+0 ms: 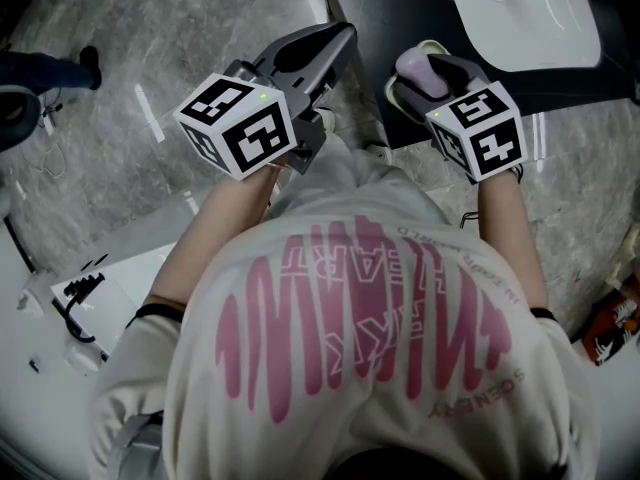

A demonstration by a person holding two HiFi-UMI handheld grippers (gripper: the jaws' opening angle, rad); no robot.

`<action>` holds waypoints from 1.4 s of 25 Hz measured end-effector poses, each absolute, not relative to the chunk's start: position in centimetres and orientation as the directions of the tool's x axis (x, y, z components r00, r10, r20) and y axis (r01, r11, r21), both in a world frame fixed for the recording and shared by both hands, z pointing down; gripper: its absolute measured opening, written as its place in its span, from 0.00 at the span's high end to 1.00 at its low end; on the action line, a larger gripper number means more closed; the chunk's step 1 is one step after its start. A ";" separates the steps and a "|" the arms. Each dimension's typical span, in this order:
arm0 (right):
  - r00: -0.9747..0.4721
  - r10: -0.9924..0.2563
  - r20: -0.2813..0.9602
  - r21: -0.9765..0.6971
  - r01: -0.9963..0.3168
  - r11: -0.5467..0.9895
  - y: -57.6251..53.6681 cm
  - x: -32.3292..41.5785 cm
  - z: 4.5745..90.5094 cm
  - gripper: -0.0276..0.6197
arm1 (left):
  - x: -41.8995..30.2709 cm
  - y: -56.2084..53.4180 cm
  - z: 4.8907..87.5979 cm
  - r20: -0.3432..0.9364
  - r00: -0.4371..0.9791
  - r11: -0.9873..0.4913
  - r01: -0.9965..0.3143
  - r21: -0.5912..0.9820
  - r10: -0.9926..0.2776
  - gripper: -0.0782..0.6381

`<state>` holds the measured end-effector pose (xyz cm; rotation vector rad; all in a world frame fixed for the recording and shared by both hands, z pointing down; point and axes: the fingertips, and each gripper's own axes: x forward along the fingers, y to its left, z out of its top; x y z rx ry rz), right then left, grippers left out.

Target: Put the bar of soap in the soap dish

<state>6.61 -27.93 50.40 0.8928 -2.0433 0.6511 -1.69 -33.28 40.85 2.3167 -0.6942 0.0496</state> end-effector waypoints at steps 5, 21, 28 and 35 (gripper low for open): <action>-0.441 -0.377 0.814 -0.132 -0.774 0.619 -28.2 6.5 49.8 0.58 | -1.6 -33.3 40.6 0.222 0.857 -0.609 -0.491 0.623 -0.464 0.89; -0.557 -0.481 0.677 -0.314 -0.810 0.495 -27.5 8.2 44.5 0.58 | 0.6 -32.2 37.5 0.195 0.875 -0.664 -0.466 0.585 -0.443 0.89; -0.670 -0.523 0.527 -0.475 -0.742 0.473 -26.7 8.2 41.1 0.60 | 2.1 -31.3 35.7 0.184 0.879 -0.690 -0.461 0.557 -0.439 0.89; -0.700 -0.596 0.394 -0.506 -0.706 0.495 -25.7 8.0 38.5 0.84 | 3.5 -30.0 33.9 0.173 0.881 -0.716 -0.461 0.524 -0.440 0.89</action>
